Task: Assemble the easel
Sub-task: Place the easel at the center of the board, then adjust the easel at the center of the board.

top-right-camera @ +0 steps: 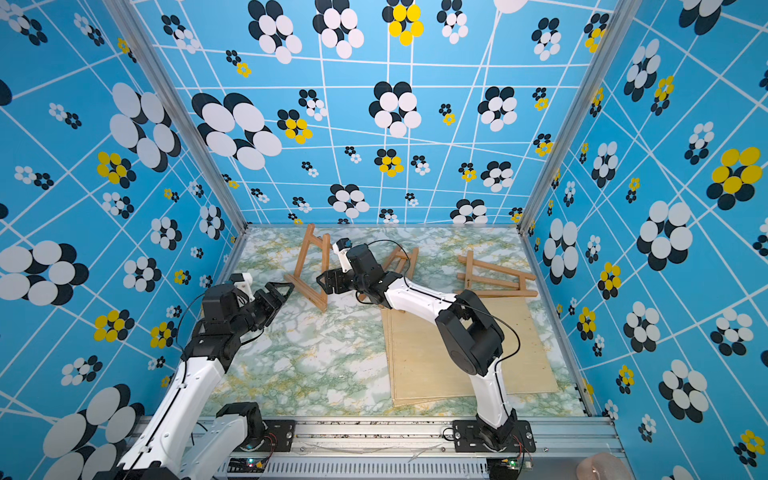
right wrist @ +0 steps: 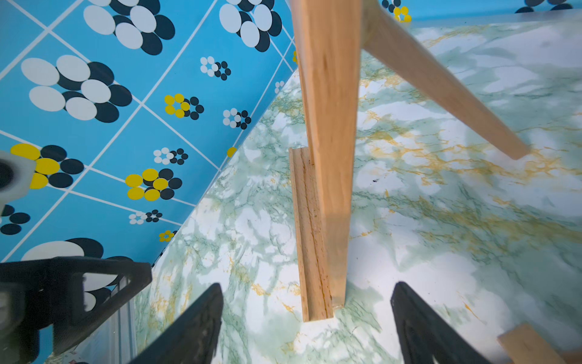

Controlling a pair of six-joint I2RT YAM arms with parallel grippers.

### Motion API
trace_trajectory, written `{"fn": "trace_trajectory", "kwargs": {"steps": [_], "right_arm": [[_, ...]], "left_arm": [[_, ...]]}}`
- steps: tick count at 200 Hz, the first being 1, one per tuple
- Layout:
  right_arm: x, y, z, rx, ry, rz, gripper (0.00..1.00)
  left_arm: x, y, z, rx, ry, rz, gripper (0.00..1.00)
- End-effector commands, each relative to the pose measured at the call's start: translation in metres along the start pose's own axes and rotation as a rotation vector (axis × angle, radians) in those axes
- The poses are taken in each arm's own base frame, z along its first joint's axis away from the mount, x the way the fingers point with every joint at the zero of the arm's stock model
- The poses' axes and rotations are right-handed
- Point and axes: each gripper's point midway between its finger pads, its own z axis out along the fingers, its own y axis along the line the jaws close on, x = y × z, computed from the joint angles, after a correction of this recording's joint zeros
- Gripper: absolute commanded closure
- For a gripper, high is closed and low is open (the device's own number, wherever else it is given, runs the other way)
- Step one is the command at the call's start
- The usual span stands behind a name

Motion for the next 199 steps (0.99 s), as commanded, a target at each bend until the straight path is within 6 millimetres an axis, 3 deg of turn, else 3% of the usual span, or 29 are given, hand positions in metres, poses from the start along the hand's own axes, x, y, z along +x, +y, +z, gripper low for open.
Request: {"fn": "trace_trajectory", "kwargs": {"steps": [1,4,9,28,56,86,133,172,199], "right_arm": [[-0.019,0.006,0.009,-0.015,-0.053,-0.053,0.19],[-0.015,0.003,0.011,-0.009,-0.042,-0.058,0.20],[-0.028,0.010,0.012,-0.022,-0.065,-0.076,0.23],[-0.026,0.008,0.021,-0.023,-0.042,-0.114,0.33],[-0.022,-0.001,0.028,0.007,-0.029,-0.138,0.38],[-0.011,-0.016,0.043,0.011,0.003,-0.123,0.63],[-0.012,-0.037,0.042,0.028,-0.009,-0.148,0.65],[-0.016,-0.052,0.039,-0.003,0.041,-0.200,0.88],[-0.014,-0.052,0.042,-0.052,0.100,-0.261,0.92]], "left_arm": [[0.011,0.005,-0.008,-0.003,0.063,0.011,0.14],[0.011,0.005,-0.008,-0.002,0.065,0.008,0.14],[0.011,0.006,-0.009,0.000,0.067,0.006,0.14],[0.009,0.010,-0.011,0.001,0.066,-0.004,0.14],[0.004,0.017,-0.015,0.001,0.057,-0.021,0.14],[0.002,0.019,-0.018,-0.003,0.062,-0.018,0.14],[0.001,0.022,-0.020,-0.013,0.068,-0.011,0.14],[0.003,0.029,-0.020,-0.025,0.076,-0.015,0.14],[0.003,0.032,-0.017,-0.024,0.086,-0.023,0.14]]}}
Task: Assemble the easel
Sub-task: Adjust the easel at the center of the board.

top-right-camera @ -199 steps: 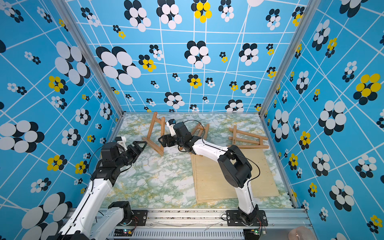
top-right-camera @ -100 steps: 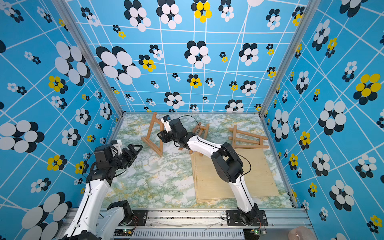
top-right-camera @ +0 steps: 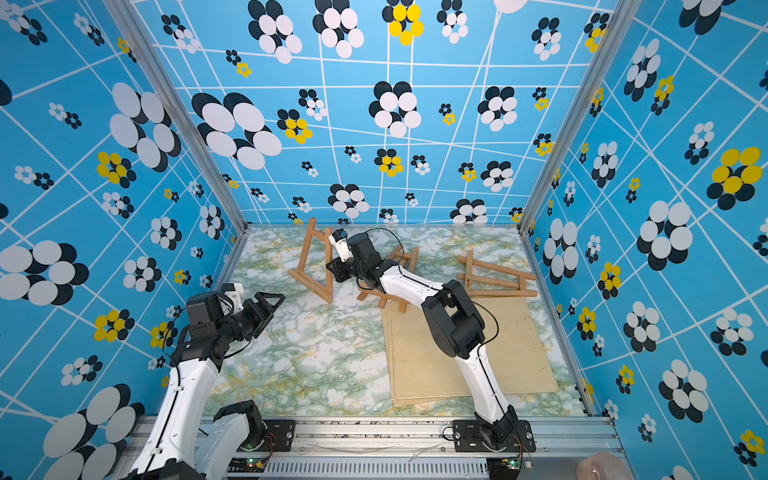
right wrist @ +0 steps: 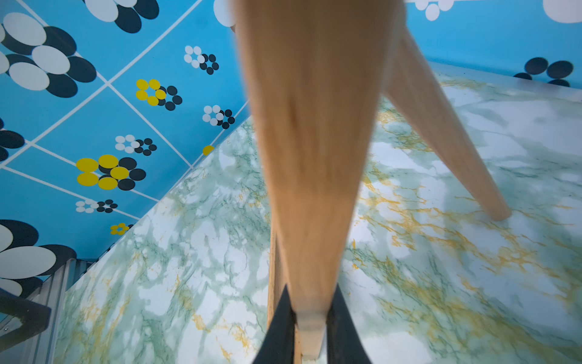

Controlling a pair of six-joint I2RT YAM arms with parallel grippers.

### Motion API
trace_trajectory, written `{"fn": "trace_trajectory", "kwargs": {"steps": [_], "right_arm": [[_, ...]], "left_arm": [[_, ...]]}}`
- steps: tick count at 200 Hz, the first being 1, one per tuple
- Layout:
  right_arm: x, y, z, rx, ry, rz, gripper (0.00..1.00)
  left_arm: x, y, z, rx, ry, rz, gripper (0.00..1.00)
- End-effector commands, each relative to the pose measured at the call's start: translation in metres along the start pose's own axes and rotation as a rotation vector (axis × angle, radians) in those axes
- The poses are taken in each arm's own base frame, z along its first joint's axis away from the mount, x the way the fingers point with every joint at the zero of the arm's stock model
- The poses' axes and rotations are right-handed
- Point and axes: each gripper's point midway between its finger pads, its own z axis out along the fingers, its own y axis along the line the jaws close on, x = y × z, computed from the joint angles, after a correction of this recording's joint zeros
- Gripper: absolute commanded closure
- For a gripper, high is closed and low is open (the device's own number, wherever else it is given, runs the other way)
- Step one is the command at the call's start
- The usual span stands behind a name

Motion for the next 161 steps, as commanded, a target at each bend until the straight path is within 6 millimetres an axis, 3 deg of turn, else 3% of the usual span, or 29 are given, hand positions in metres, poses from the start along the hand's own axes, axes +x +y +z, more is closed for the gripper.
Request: {"fn": "trace_trajectory", "kwargs": {"steps": [1,47,136,161], "right_arm": [[0.017,-0.008,0.008,-0.042,0.093,-0.074,0.92],[0.012,-0.008,0.014,-0.141,0.120,-0.114,0.95],[0.020,0.019,0.029,-0.373,0.141,-0.164,0.97],[0.020,0.015,0.033,-0.395,0.157,-0.170,0.98]], "left_arm": [[0.001,0.002,0.001,0.008,0.020,0.009,0.14],[-0.002,0.005,0.008,0.004,0.035,0.004,0.14],[-0.013,0.008,0.019,-0.005,0.038,-0.011,0.14],[-0.017,0.009,0.020,-0.014,0.032,-0.008,0.14]]}}
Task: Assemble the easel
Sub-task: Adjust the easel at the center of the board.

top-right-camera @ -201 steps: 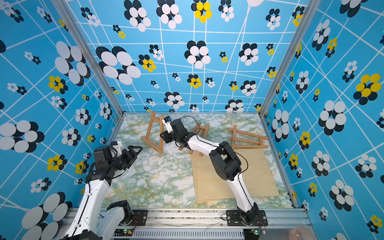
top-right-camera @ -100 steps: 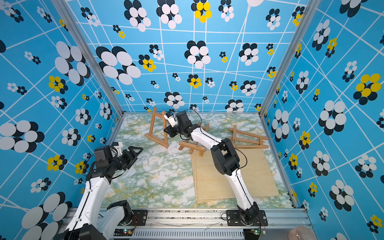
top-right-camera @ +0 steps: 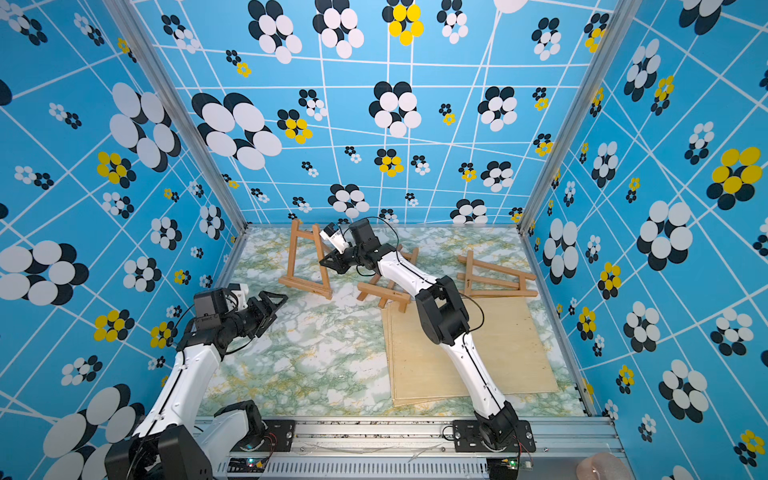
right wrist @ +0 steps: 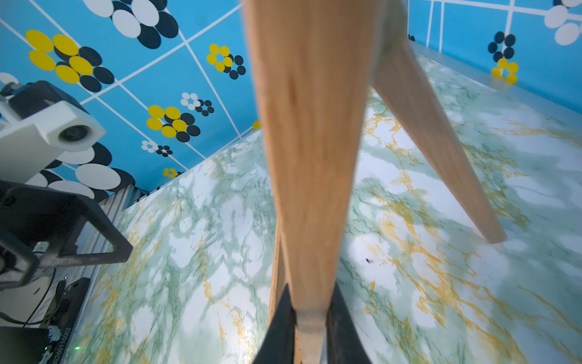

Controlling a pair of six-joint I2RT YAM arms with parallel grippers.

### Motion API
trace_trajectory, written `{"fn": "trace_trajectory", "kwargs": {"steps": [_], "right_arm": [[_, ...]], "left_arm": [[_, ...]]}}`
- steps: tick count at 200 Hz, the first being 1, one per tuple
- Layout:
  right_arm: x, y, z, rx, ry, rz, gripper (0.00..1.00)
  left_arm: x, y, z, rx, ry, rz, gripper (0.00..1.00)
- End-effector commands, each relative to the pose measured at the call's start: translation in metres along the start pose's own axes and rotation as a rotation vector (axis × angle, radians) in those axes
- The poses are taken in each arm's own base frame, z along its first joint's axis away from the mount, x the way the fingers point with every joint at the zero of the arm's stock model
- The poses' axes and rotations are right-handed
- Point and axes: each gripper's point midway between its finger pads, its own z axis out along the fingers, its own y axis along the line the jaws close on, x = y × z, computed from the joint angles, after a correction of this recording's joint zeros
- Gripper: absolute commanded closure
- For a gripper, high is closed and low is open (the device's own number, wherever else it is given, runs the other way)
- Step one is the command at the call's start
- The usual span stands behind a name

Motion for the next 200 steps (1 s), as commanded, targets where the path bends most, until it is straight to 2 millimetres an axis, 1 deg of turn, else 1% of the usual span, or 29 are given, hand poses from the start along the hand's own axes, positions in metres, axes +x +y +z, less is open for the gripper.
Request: {"fn": "trace_trajectory", "kwargs": {"steps": [1,14,25,33,37,38,39,45,51,78,90,92,99,104,110,112,118,119,124,133,140,143,154,166,170,172,178,186,200], "right_arm": [[0.027,0.003,0.010,-0.088,0.080,0.018,0.98],[0.030,-0.001,0.011,-0.090,0.089,0.029,0.98],[0.026,-0.002,0.011,-0.106,0.085,0.028,0.95],[0.025,-0.003,0.011,-0.110,0.084,0.030,0.89],[0.024,-0.004,0.011,-0.108,0.081,0.030,0.83],[0.024,-0.003,0.011,-0.107,0.080,0.028,0.80],[0.024,-0.003,0.011,-0.107,0.080,0.028,0.80],[0.023,-0.004,0.010,-0.107,0.079,0.028,0.71],[0.024,-0.003,0.010,-0.108,0.082,0.028,0.65],[0.018,-0.003,0.000,-0.093,0.069,0.026,0.55],[0.007,-0.001,-0.009,-0.082,0.041,0.026,0.50],[0.003,-0.001,-0.012,-0.078,0.031,0.028,0.46],[-0.004,-0.001,-0.019,-0.073,0.013,0.033,0.42],[-0.012,0.000,-0.026,-0.066,-0.006,0.037,0.36],[-0.017,0.000,-0.032,-0.059,-0.019,0.047,0.33],[-0.023,0.001,-0.037,-0.054,-0.031,0.053,0.24],[-0.029,0.000,-0.044,-0.042,-0.047,0.071,0.20],[-0.033,-0.001,-0.048,-0.034,-0.056,0.079,0.19],[-0.038,-0.003,-0.054,-0.014,-0.070,0.105,0.16],[-0.048,-0.010,-0.071,0.034,-0.109,0.184,0.14],[-0.053,-0.018,-0.085,0.079,-0.144,0.278,0.12],[-0.053,-0.020,-0.088,0.091,-0.150,0.306,0.12],[-0.047,-0.039,-0.107,0.182,-0.181,0.487,0.12],[-0.020,-0.064,-0.119,0.283,-0.130,0.750,0.13],[-0.015,-0.068,-0.119,0.286,-0.114,0.796,0.13],[-0.008,-0.070,-0.119,0.287,-0.089,0.846,0.14],[0.002,-0.076,-0.117,0.282,-0.049,0.933,0.15],[0.008,-0.081,-0.114,0.260,-0.032,1.014,0.15],[0.012,-0.091,-0.106,0.208,-0.051,1.130,0.15]], "left_arm": [[-0.014,-0.012,-0.004,0.020,-0.035,0.045,0.14],[-0.015,-0.011,-0.003,0.015,-0.033,0.046,0.14],[-0.014,-0.009,-0.003,0.011,-0.032,0.044,0.14],[-0.015,-0.008,-0.002,0.006,-0.032,0.044,0.14],[-0.015,-0.007,-0.002,0.003,-0.032,0.040,0.14],[-0.015,-0.007,-0.002,0.003,-0.031,0.041,0.14],[-0.015,-0.007,-0.001,0.003,-0.030,0.040,0.14],[-0.015,-0.006,-0.001,0.000,-0.029,0.039,0.14],[-0.016,-0.006,0.000,0.000,-0.029,0.039,0.14],[-0.019,-0.007,0.001,-0.003,-0.040,0.038,0.14],[-0.021,-0.008,0.001,-0.003,-0.042,0.040,0.14],[-0.021,-0.008,0.001,-0.003,-0.042,0.041,0.14],[-0.021,-0.008,0.001,-0.005,-0.042,0.041,0.14],[-0.022,-0.009,0.001,-0.005,-0.043,0.044,0.14],[-0.021,-0.009,0.002,-0.007,-0.043,0.046,0.14],[-0.021,-0.008,0.002,-0.008,-0.043,0.046,0.14],[-0.021,-0.008,0.003,-0.010,-0.042,0.046,0.14],[-0.021,-0.009,0.003,-0.010,-0.042,0.047,0.14],[-0.020,-0.008,0.004,-0.011,-0.041,0.047,0.14],[-0.018,-0.009,0.007,-0.012,-0.035,0.050,0.14],[-0.017,-0.010,0.009,-0.010,-0.029,0.051,0.14],[-0.016,-0.010,0.010,-0.009,-0.027,0.052,0.14],[-0.015,-0.012,0.014,-0.006,-0.020,0.057,0.14],[-0.015,-0.013,0.018,0.001,-0.014,0.056,0.14],[-0.015,-0.013,0.019,0.004,-0.011,0.054,0.14],[-0.015,-0.013,0.019,0.005,-0.010,0.054,0.14],[-0.014,-0.013,0.020,0.007,-0.004,0.054,0.14],[-0.014,-0.014,0.021,0.005,0.002,0.057,0.14],[-0.012,-0.014,0.020,0.003,0.013,0.062,0.14]]}}
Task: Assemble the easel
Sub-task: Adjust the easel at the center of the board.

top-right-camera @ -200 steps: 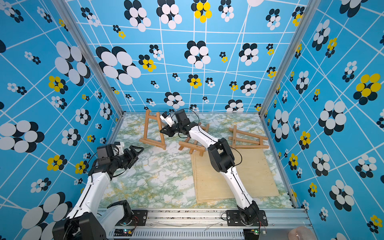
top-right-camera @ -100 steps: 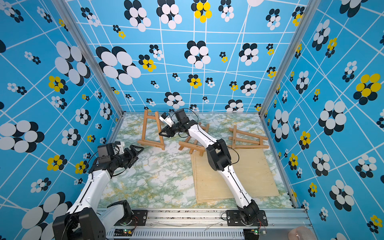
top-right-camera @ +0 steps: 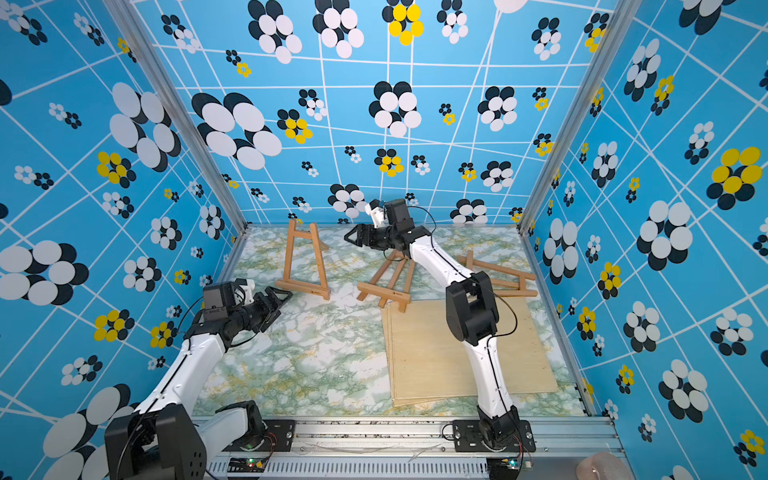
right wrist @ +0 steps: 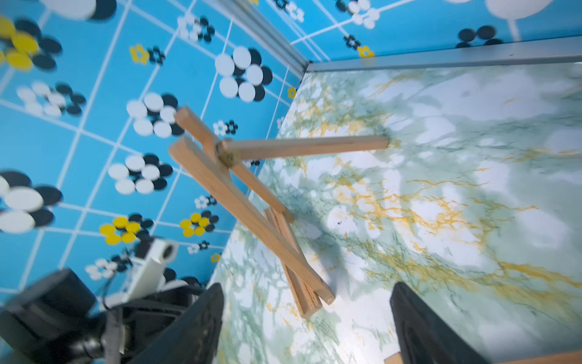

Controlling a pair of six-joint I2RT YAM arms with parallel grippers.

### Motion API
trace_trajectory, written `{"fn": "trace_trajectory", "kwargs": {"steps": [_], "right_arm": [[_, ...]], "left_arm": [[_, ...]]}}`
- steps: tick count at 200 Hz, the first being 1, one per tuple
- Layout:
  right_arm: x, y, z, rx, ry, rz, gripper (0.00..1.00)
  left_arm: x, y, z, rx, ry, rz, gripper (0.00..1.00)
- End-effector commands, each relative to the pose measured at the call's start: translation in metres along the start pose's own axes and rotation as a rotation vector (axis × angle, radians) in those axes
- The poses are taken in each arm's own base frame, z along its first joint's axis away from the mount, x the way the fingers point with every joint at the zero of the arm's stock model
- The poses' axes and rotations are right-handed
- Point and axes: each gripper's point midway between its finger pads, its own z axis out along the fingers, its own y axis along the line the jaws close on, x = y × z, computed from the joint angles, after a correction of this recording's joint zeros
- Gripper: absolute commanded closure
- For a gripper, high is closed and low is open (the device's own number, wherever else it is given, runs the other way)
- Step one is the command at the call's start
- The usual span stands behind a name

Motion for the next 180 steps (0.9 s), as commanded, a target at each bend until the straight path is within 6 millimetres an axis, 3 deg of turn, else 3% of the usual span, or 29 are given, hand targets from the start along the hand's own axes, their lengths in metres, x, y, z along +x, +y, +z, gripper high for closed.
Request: {"fn": "trace_trajectory", "kwargs": {"steps": [1,26,43,77,101,121,149,180], "right_arm": [[0.033,-0.051,0.023,0.073,0.112,0.431,0.15],[0.036,-0.057,0.049,0.018,0.126,0.560,0.20],[0.036,-0.055,0.071,-0.030,0.136,0.578,0.39],[0.053,-0.059,0.112,-0.029,0.161,0.637,0.58],[0.061,-0.062,0.136,-0.047,0.126,0.667,0.92],[0.064,-0.065,0.149,-0.050,0.095,0.672,0.97],[0.057,-0.052,0.150,-0.087,0.067,0.626,0.99],[0.037,-0.038,0.114,-0.048,0.001,0.518,0.98]], "left_arm": [[-0.009,-0.013,-0.002,0.024,-0.016,0.042,0.14],[-0.006,-0.012,-0.003,0.018,-0.007,0.044,0.14],[-0.006,-0.009,-0.002,0.015,-0.009,0.039,0.14],[-0.006,-0.005,0.003,0.011,-0.006,0.028,0.14],[-0.009,-0.003,0.008,0.015,-0.005,0.016,0.14],[-0.016,-0.004,0.012,0.014,-0.014,0.021,0.15],[-0.035,-0.017,0.017,0.027,-0.020,0.056,0.17],[-0.050,-0.026,0.035,-0.001,-0.009,0.081,0.19]]}}
